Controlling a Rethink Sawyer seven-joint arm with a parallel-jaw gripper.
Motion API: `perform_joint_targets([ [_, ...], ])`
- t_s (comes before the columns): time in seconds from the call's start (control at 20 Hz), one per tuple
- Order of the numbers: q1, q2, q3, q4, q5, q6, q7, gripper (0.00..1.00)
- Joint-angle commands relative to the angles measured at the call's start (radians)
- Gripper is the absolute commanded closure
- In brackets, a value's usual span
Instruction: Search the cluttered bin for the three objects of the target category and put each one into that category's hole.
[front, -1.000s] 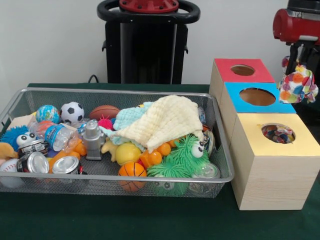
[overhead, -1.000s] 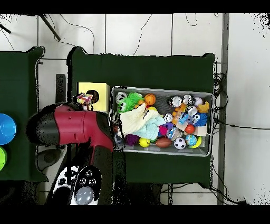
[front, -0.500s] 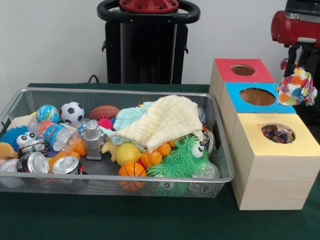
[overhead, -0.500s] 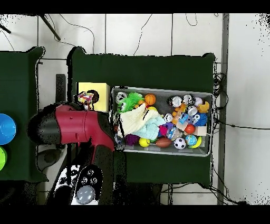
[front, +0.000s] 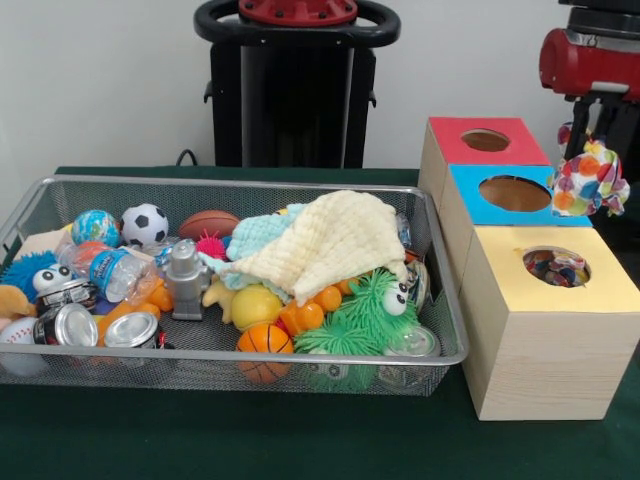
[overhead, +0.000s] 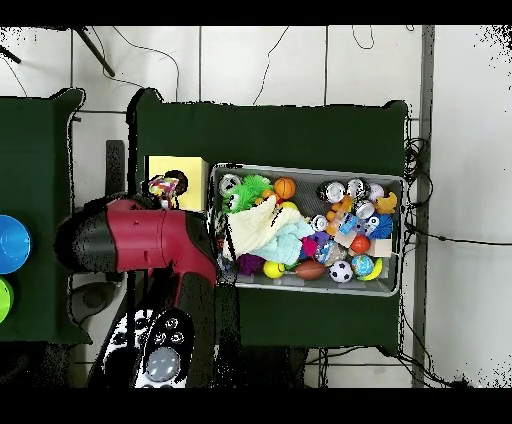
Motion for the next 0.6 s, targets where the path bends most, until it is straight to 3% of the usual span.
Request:
perform_joint_targets([
  [0.05,-0.004,0.060,0.006,0.117,-0.051,-0.033,0.176,1.00],
  [0.45,0.011,0.076,-0.008,0.100,-0.042,-0.015,0.194,1.00],
  [0.6,0.002,0.087,0.007,0.113,-0.041,-0.070,0.189,1.00],
])
